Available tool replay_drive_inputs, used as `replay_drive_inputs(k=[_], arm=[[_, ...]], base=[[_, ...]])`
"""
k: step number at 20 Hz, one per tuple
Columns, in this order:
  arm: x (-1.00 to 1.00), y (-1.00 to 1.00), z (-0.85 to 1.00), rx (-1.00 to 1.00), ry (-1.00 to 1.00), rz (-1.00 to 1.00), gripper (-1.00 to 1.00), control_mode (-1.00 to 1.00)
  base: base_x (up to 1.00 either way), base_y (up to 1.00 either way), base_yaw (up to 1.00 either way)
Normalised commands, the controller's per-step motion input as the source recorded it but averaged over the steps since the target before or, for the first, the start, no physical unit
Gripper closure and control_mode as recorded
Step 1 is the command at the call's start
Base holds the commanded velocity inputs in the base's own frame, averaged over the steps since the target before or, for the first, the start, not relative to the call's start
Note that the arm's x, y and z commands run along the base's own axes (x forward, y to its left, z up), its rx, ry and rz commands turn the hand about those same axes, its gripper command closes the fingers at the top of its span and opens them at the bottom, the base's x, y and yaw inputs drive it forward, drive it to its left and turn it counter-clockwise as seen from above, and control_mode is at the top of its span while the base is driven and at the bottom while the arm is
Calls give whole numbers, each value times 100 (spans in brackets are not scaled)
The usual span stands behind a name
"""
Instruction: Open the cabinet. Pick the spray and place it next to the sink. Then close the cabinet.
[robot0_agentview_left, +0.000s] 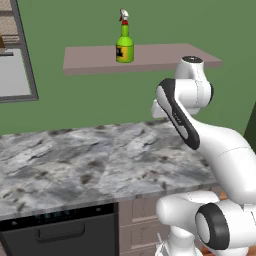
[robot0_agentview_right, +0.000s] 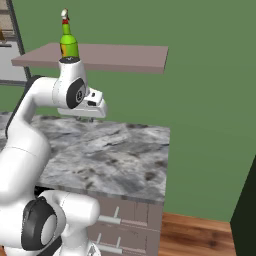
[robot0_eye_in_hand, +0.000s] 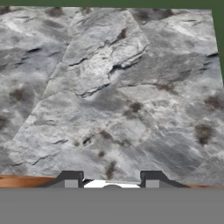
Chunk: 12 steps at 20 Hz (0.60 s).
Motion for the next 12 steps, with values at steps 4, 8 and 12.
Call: replay_drive_inputs(k=[4, 8, 12], arm=[[-9, 1, 0, 0, 0, 2, -100, -100], [-1, 28, 0, 0, 0, 1, -100, -100], [0, 45, 0, 0, 0, 0, -100, -100]], base=[[0, 0, 0], [0, 0, 0], [0, 0, 0]])
